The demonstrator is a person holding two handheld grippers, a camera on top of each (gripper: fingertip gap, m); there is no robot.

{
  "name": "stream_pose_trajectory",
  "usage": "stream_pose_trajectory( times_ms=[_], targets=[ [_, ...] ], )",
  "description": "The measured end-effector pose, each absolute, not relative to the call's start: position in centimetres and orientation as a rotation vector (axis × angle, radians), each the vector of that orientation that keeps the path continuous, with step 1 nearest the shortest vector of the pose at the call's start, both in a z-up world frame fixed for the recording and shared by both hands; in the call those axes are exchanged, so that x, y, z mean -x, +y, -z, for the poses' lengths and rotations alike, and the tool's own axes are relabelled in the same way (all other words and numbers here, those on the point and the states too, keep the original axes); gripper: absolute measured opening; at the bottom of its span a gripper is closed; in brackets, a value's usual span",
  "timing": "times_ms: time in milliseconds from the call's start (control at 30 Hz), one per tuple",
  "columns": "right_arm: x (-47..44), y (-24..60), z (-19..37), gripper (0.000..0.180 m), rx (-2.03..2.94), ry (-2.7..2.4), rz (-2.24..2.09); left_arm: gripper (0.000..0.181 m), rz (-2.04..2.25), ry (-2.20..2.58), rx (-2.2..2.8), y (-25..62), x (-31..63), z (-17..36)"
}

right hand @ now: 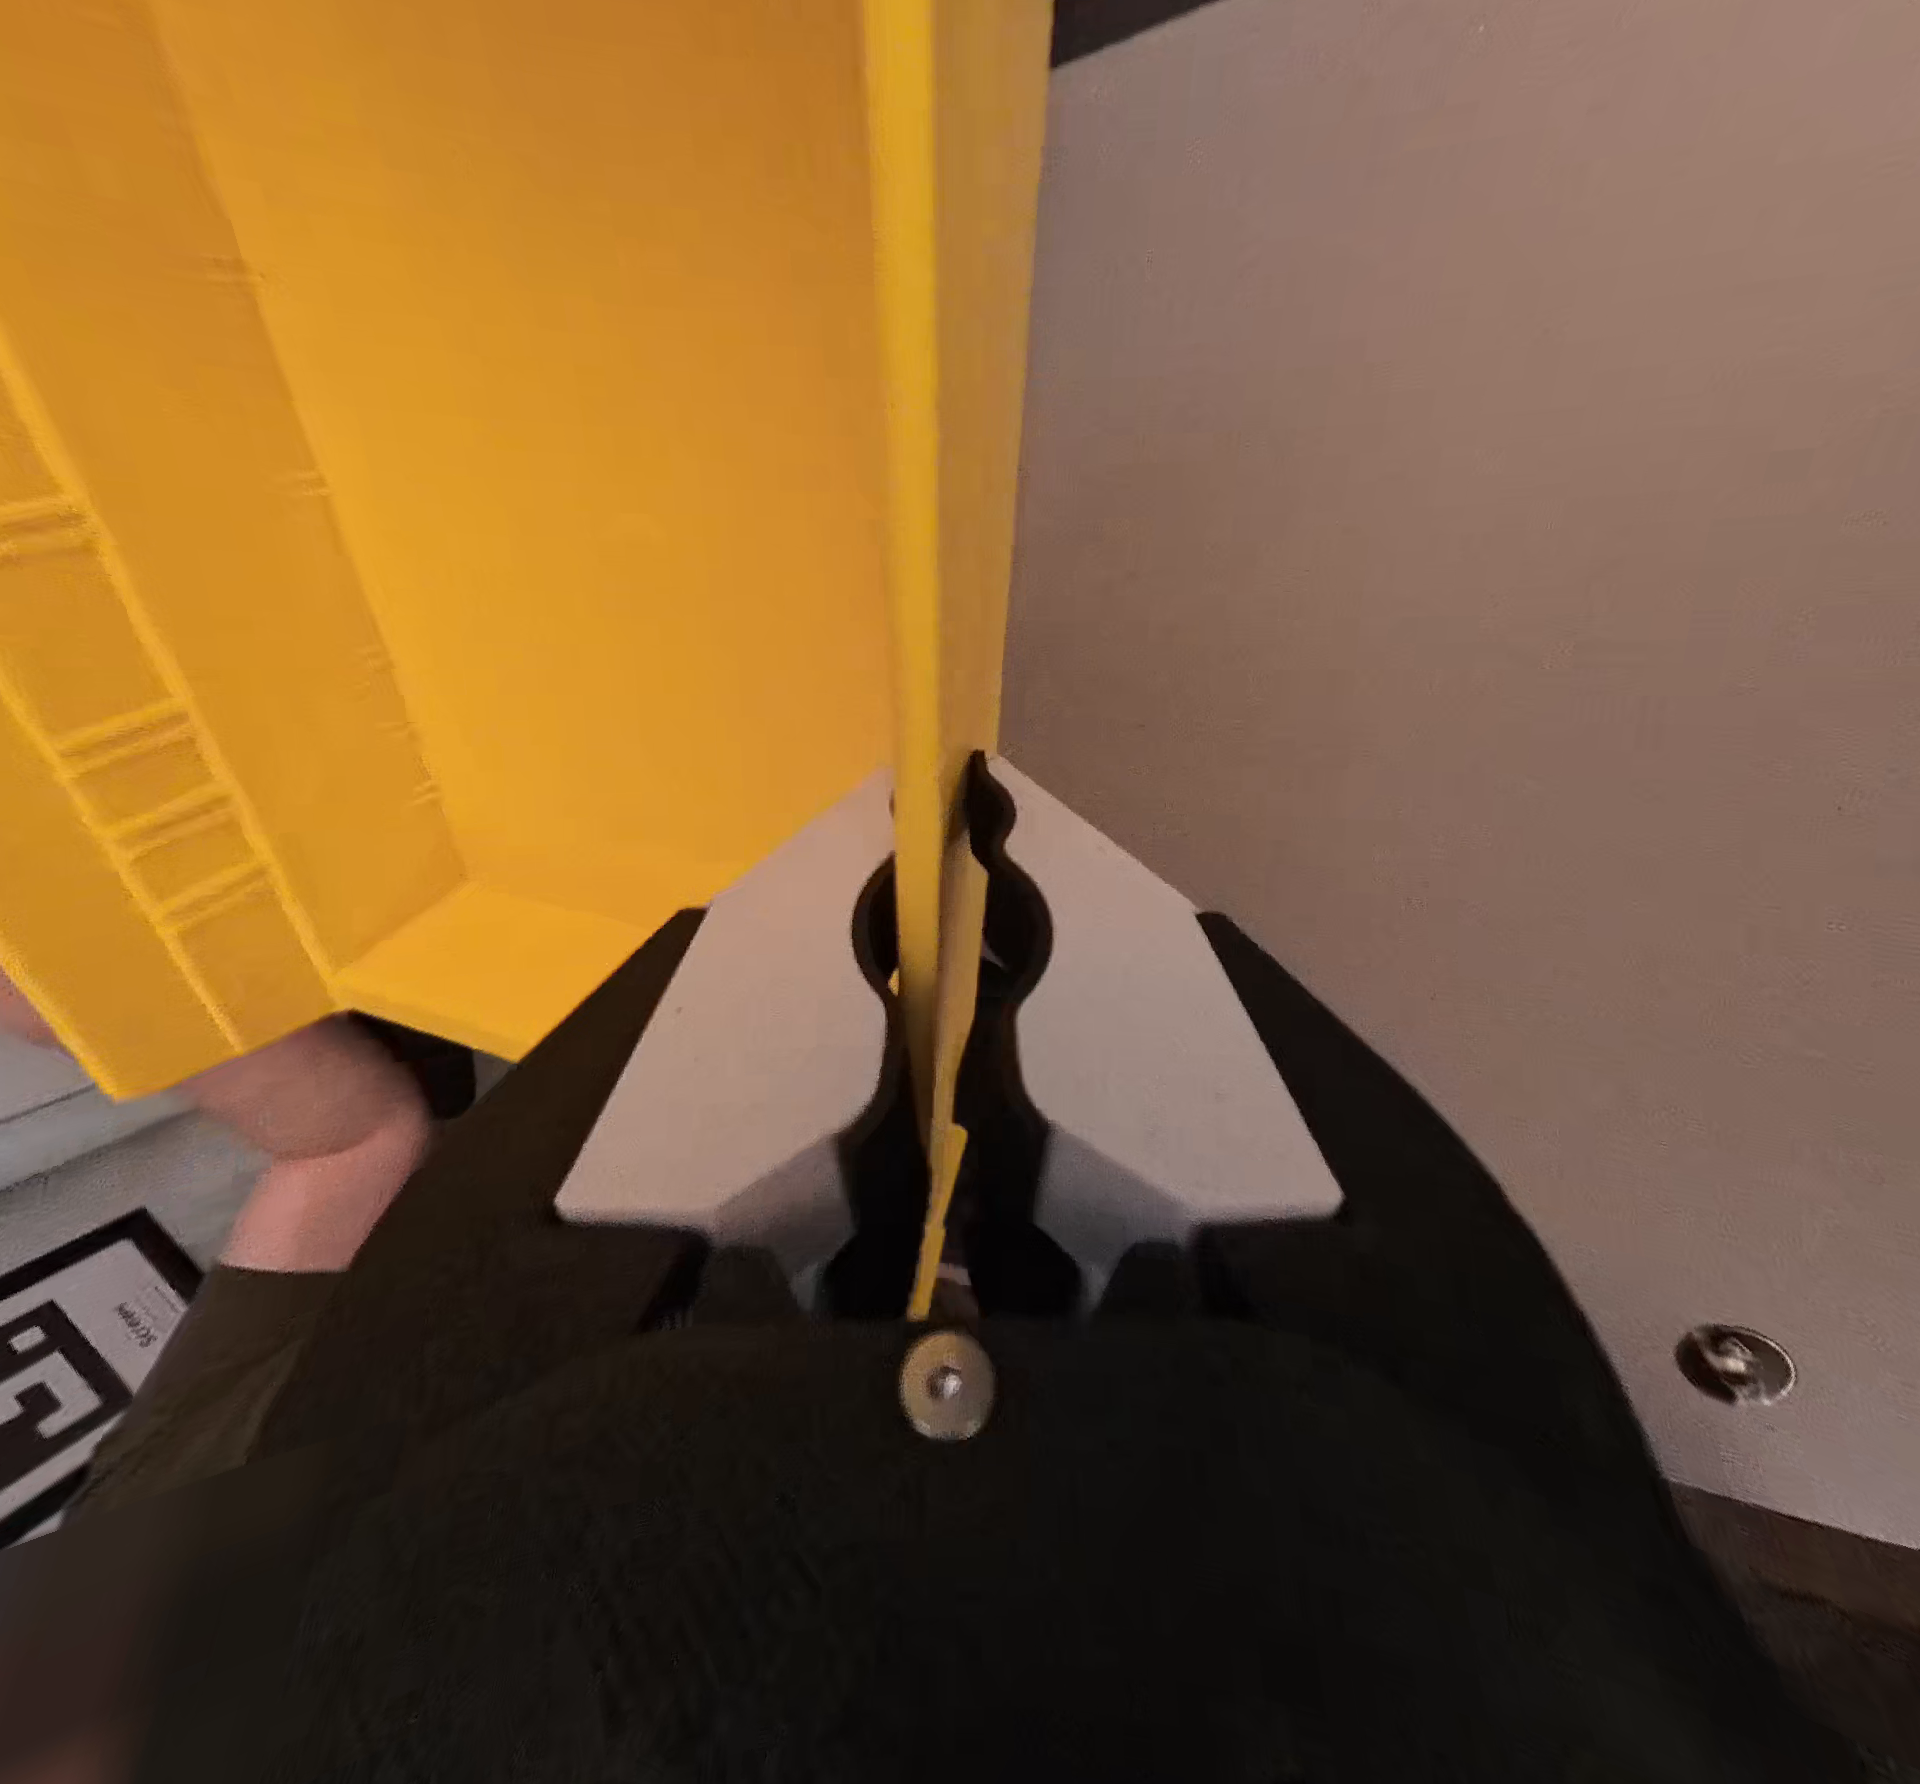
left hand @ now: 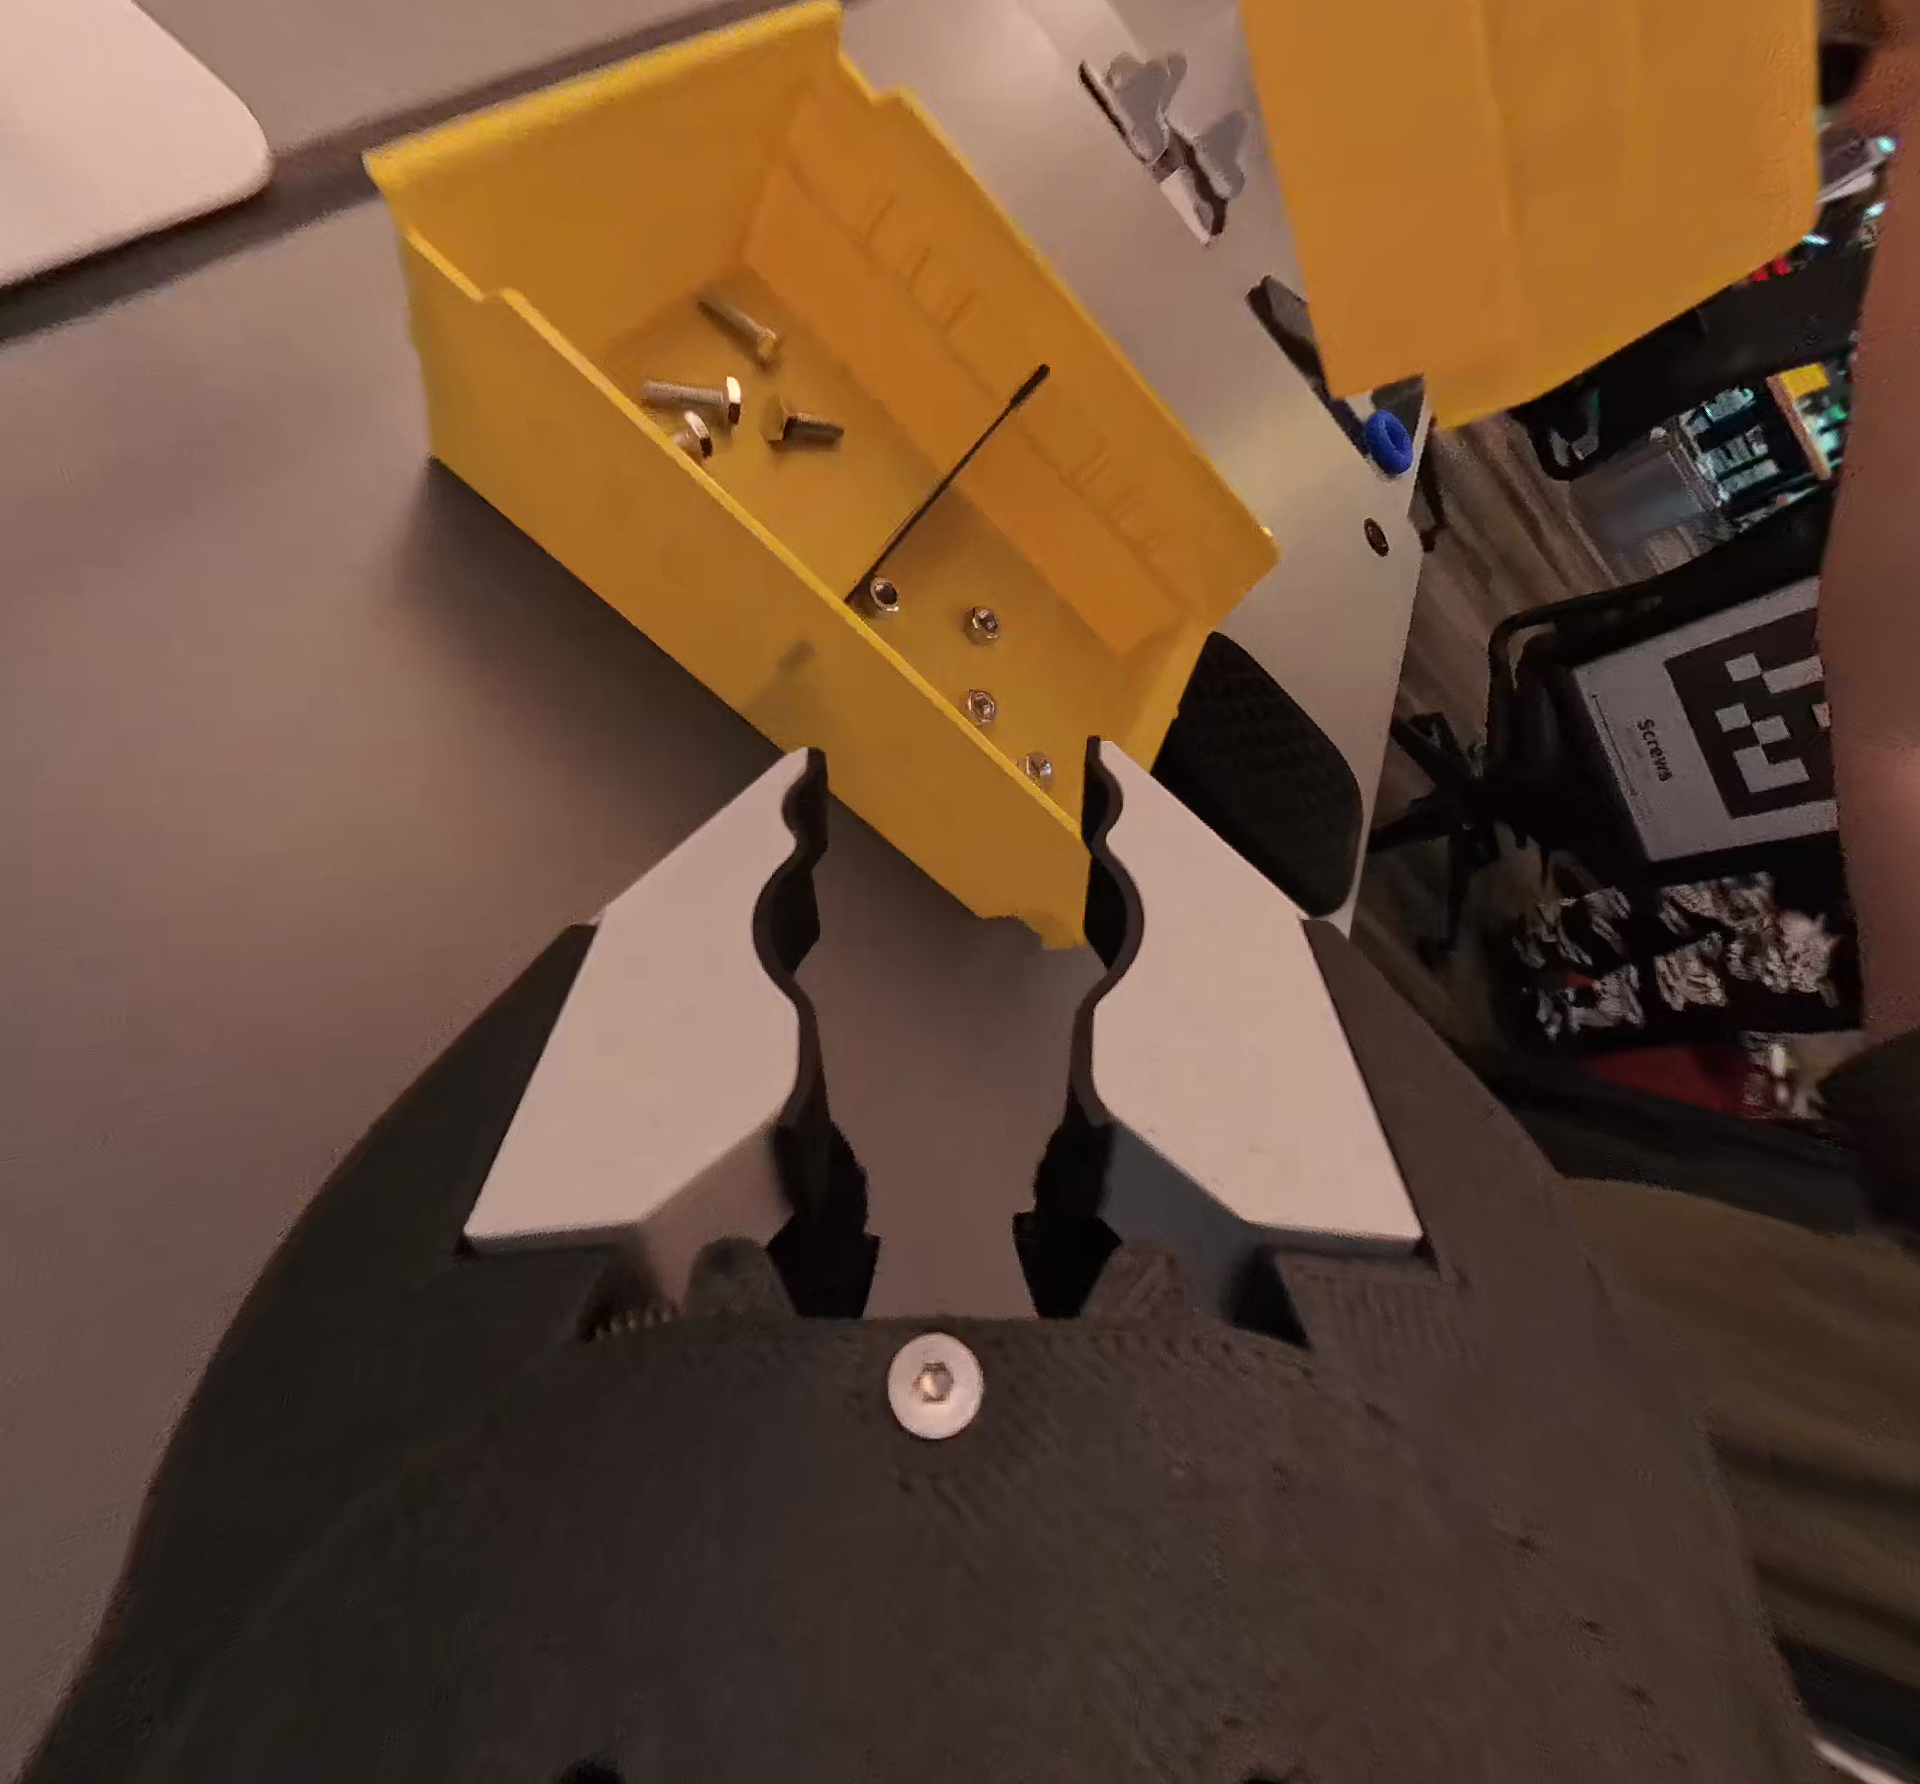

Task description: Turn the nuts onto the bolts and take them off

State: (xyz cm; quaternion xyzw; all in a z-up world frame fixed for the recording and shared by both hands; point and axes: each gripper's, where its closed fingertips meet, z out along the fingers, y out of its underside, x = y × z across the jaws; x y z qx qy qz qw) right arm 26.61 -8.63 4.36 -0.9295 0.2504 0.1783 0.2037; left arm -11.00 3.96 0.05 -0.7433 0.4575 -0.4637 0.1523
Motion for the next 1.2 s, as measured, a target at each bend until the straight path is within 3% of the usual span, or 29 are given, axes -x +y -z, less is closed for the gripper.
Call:
stream_pose_trajectory(
  times_ms=[333,533,633,767,967,1200],
  targets=[
    [-35.0,-17.9,2.9,0.004,2.496,1.031,-0.497,0.057,1.366,1.308,2.280,2.5,6.4,5.6],
    [-36.6,-20.6,6.9,0.006,2.555,1.081,-0.471,0.030,1.352,1.405,2.256,0.5,5.0,6.5],
    [-36.6,-20.8,8.4,0.009,2.576,1.075,-0.484,0.048,1.248,1.493,2.377,-0.4,5.6,8.8],
    [-36.3,-20.6,9.9,0.009,2.603,1.055,-0.492,0.035,1.333,1.542,2.384,-1.4,5.4,8.8],
    [-34.8,-18.5,10.7,0.009,2.635,0.962,-0.504,0.018,1.131,1.521,2.422,3.1,10.2,8.4],
    [-30.0,-14.2,12.4,0.012,2.708,0.804,-0.592,0.012,1.089,1.046,2.584,12.2,21.6,7.9]
  ],
)
